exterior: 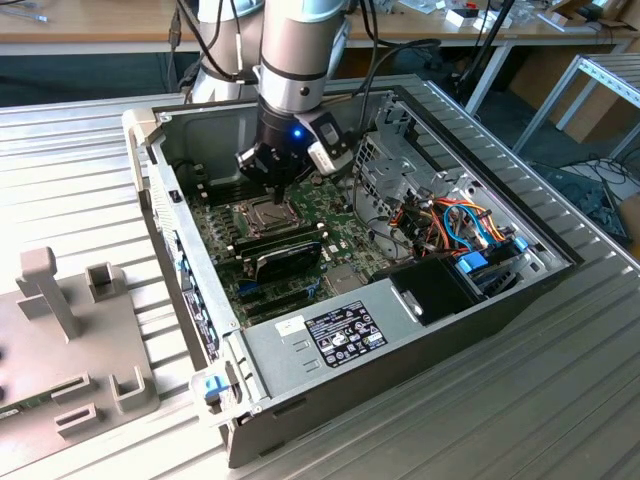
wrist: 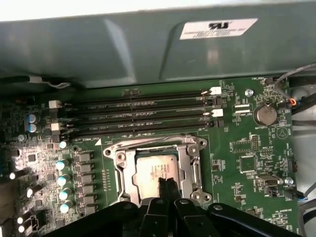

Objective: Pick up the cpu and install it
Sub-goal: 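Install the first cpu locking lever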

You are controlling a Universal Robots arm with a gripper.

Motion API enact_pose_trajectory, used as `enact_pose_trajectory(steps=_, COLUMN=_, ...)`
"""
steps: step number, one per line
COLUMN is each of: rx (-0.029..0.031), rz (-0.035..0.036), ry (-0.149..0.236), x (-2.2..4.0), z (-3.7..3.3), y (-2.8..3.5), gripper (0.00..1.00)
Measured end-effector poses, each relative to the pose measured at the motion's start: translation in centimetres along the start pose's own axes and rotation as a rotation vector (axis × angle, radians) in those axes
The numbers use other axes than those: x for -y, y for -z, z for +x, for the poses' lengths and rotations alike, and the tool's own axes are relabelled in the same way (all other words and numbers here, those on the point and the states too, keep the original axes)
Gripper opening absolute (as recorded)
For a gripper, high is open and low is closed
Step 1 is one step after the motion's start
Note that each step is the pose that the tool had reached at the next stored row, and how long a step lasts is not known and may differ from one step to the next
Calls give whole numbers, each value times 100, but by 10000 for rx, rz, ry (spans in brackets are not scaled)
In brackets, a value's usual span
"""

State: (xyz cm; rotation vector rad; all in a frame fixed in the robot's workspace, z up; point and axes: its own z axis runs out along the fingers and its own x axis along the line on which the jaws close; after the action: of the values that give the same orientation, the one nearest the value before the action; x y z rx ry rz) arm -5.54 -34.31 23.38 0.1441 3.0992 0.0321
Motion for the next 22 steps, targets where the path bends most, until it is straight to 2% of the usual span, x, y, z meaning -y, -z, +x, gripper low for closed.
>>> enact_pose_trajectory(steps=6, rx=12, rz=-10, ry=199, x=9, z=15, y=1, gripper=11)
enact_pose_trajectory(steps=8, rx=16, rz=-20, ry=419, x=9, z=16, y=0, gripper=11)
enact_pose_trajectory(steps=22, rx=13, rz=-25, ry=535, x=9, z=16, y=1, gripper=11)
